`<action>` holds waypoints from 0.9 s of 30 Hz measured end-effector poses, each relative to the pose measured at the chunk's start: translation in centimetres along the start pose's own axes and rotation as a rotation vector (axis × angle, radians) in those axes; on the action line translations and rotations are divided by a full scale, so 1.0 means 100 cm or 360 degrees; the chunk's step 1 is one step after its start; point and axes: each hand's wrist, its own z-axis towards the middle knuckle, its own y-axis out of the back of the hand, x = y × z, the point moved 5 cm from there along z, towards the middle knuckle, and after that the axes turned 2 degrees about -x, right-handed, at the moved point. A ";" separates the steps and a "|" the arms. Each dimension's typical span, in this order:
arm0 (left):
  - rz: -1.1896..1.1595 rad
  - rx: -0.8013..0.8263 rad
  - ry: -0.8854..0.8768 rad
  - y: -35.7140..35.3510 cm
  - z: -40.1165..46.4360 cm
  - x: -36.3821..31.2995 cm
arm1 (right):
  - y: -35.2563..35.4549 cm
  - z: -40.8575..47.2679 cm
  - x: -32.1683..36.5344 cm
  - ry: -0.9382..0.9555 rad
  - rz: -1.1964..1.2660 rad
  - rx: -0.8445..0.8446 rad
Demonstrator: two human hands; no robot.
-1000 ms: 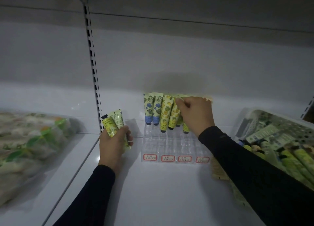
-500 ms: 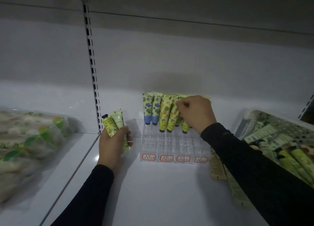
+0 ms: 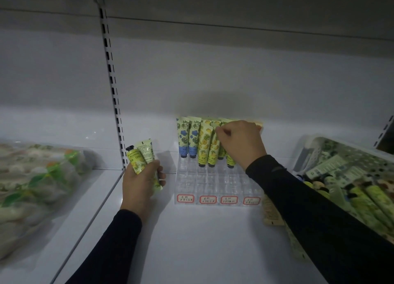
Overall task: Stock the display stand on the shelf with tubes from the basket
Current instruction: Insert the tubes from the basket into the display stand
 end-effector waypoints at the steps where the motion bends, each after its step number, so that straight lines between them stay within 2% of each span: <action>1: 0.0002 0.0000 -0.0003 0.000 0.000 0.000 | -0.001 0.001 0.001 0.0008 -0.0001 0.0004; 15: -0.0022 0.0022 0.0012 -0.001 -0.001 0.001 | -0.005 -0.001 0.003 0.0044 -0.0065 0.0076; 22: -0.0003 0.0067 0.0039 -0.003 -0.003 -0.001 | -0.004 0.000 -0.002 -0.0098 -0.0014 0.0186; 27: 0.0030 0.0221 0.0008 -0.007 -0.006 -0.005 | 0.013 -0.008 -0.003 -0.0092 0.0075 -0.0036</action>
